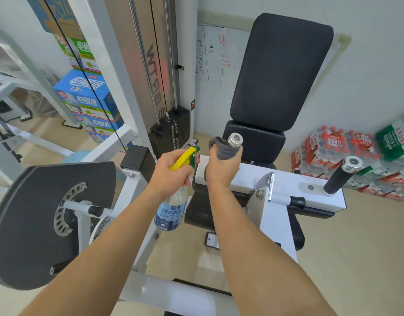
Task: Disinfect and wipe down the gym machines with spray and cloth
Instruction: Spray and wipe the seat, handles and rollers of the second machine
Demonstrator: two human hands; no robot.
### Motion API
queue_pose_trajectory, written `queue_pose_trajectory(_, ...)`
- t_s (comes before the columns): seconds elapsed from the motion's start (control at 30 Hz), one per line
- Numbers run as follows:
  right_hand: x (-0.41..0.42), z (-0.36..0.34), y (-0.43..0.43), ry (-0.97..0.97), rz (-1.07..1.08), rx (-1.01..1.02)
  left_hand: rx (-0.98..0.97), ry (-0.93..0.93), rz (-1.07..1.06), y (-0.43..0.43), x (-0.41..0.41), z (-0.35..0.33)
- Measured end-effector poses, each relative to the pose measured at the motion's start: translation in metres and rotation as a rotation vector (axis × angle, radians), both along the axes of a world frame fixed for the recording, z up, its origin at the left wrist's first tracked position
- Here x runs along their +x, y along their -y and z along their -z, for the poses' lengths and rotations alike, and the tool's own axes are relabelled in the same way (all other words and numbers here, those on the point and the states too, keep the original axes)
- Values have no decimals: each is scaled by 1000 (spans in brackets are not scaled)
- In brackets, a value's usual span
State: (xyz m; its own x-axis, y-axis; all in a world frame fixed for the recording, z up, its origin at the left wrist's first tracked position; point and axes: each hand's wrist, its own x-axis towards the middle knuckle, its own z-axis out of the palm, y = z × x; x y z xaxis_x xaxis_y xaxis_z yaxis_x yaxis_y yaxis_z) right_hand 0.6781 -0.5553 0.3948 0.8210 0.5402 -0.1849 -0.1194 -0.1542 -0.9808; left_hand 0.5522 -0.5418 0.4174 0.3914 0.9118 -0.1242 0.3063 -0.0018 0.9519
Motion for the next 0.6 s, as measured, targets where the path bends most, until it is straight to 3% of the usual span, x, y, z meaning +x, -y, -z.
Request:
queue_pose_trajectory(0.2, -7, 13, -5, -7, 1, -193, 7, -19, -35, -2, -2, -3)
queue_pose_trajectory(0.43, 17, -9, -1, -278, -150, -209, 22, -38, -7, 1, -2, -8)
queue_pose_trajectory(0.6, 31, -27, 1, -305, -214, -222, 16, -28, 6, 4, 4, -16)
